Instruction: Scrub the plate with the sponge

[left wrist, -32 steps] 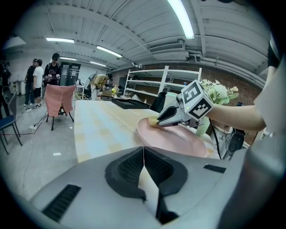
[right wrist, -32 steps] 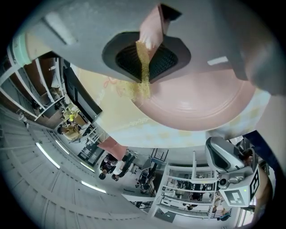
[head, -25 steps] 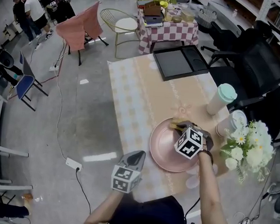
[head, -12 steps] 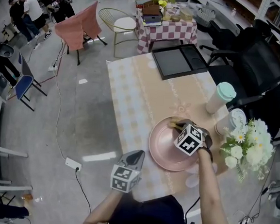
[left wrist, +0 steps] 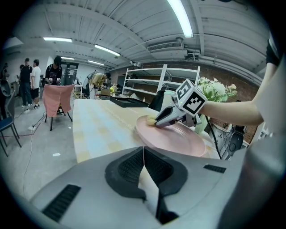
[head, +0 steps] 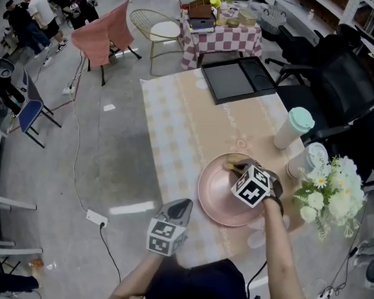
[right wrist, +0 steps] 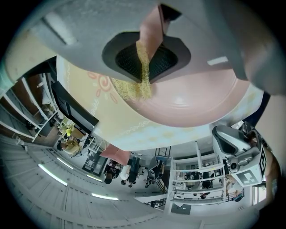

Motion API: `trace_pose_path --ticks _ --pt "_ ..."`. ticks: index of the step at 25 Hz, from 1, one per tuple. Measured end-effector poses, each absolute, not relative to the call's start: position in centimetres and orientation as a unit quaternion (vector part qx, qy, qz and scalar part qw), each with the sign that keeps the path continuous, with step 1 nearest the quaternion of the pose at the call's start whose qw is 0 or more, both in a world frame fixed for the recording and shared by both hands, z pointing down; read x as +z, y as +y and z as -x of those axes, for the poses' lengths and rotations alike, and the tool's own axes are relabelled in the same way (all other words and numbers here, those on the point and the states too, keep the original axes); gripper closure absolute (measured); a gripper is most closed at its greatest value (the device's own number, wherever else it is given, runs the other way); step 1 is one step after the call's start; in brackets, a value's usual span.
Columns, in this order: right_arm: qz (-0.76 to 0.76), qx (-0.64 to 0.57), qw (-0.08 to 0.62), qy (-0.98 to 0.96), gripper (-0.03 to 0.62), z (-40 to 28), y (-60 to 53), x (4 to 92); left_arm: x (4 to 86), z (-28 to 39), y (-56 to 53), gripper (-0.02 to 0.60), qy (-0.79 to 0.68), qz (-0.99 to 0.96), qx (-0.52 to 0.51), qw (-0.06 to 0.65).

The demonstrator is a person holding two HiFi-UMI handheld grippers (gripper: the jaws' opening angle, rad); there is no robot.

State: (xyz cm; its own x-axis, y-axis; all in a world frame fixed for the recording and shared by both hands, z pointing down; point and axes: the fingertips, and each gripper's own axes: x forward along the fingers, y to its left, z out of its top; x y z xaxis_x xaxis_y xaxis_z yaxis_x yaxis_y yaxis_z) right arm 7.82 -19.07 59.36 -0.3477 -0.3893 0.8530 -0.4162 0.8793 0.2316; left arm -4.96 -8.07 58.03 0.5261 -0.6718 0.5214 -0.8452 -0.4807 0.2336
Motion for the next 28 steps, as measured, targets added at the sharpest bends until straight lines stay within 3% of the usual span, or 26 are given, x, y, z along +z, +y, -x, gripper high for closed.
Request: trace_pose_path --ticks 28 --pt "-0.241 0.023 0.518 -0.821 0.543 -7.4 -16.6 59.5 58.1 4.9 -8.3 0.569 -0.454 -0.841 0.185 0.229"
